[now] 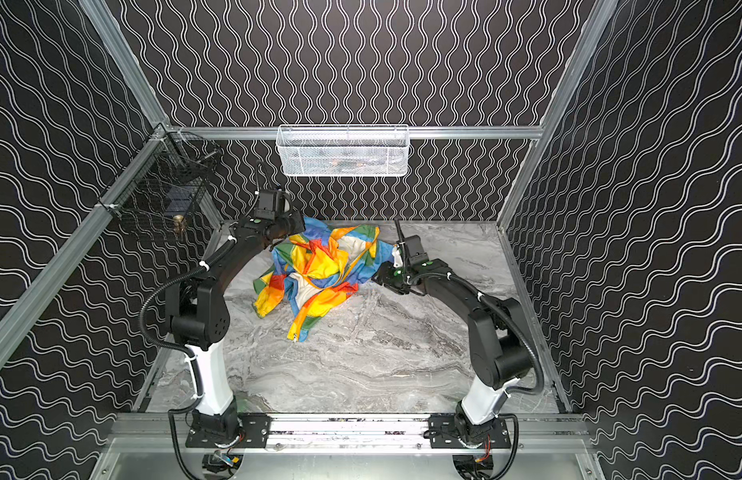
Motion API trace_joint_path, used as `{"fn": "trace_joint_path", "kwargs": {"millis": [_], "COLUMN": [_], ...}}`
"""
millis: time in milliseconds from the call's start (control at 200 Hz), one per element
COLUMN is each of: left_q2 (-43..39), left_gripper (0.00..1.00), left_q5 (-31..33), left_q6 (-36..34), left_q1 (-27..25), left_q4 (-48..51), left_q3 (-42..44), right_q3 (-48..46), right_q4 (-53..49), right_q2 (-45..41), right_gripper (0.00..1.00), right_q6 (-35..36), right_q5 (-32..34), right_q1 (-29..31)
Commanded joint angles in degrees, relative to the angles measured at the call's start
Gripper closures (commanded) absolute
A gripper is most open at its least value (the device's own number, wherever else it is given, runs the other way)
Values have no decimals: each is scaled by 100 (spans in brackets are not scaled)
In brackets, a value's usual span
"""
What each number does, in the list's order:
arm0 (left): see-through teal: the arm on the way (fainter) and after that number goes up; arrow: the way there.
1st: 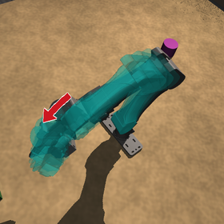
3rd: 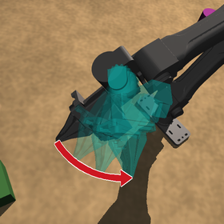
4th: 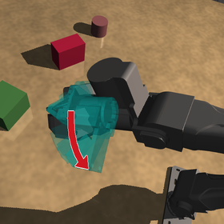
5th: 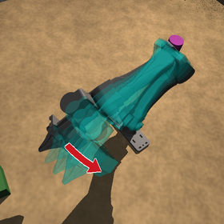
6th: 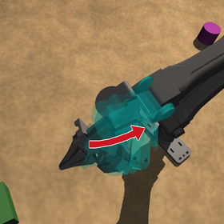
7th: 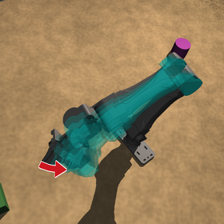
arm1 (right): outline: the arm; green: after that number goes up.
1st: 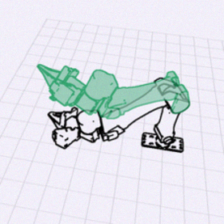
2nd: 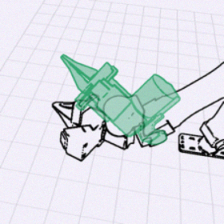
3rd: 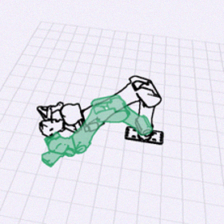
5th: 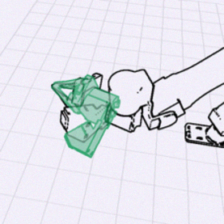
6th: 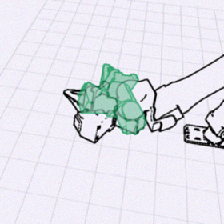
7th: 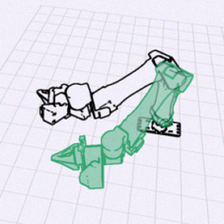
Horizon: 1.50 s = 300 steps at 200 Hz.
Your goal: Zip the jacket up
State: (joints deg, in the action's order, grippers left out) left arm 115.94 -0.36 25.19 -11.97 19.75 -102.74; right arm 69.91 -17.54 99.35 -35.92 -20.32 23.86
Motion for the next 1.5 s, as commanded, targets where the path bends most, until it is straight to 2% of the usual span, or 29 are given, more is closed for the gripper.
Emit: {"fn": "trace_joint_path", "kwargs": {"millis": [0, 335, 465, 545, 691, 971, 1091, 1241, 1351, 1431, 1496], "left_q2": [139, 629, 619, 531, 260, -726, -1243, -1939, -2357, -2587, -2771], "left_gripper": [100, 100, 65, 51, 43, 39, 39, 40, 40, 40, 40], "left_q5": [116, -36, -164, -190, -243, -465, -663, -1026, -1231, -1286, -1338], "left_q6": [107, 404, 566, 578, 669, 1031, 1113, 1228, 1140, 969, 955], "left_q1": [112, 472, 593, 618, 643, 667, 669, 637, 494, 338, 204], "left_q4": [102, 237, 189, 116, 8, -357, -479, -605, -550, -329, -277], "left_q3": [-137, -302, -183, -64, 237, 1305, 1852, 2621, 3119, 3388, 3674], "right_q3": [139, 705, 1009, 1217, 1494, 1434, 1308, 1400, 1425, 1373, 1353], "right_q4": [537, 996, 1020, 971, 887, 1047, 1237, 1188, 1138, 1085, 971], "right_q2": [253, 1284, 1671, 1881, 2188, 2342, 2343, 2509, 2454, 2311, 2138], "right_gripper": [46, 46, 47, 47, 47, 52, 61, 82, 94, 100, 100], "right_q6": [-422, -939, -1013, -1006, -1002, -1022, -1014, -946, -860, -788, -677], "right_q5": [-104, -147, -126, -113, -101, -131, -152, -244, -195, -158, -71], "right_q1": [259, 504, 519, 523, 528, 550, 550, 548, 550, 550, 550]}}
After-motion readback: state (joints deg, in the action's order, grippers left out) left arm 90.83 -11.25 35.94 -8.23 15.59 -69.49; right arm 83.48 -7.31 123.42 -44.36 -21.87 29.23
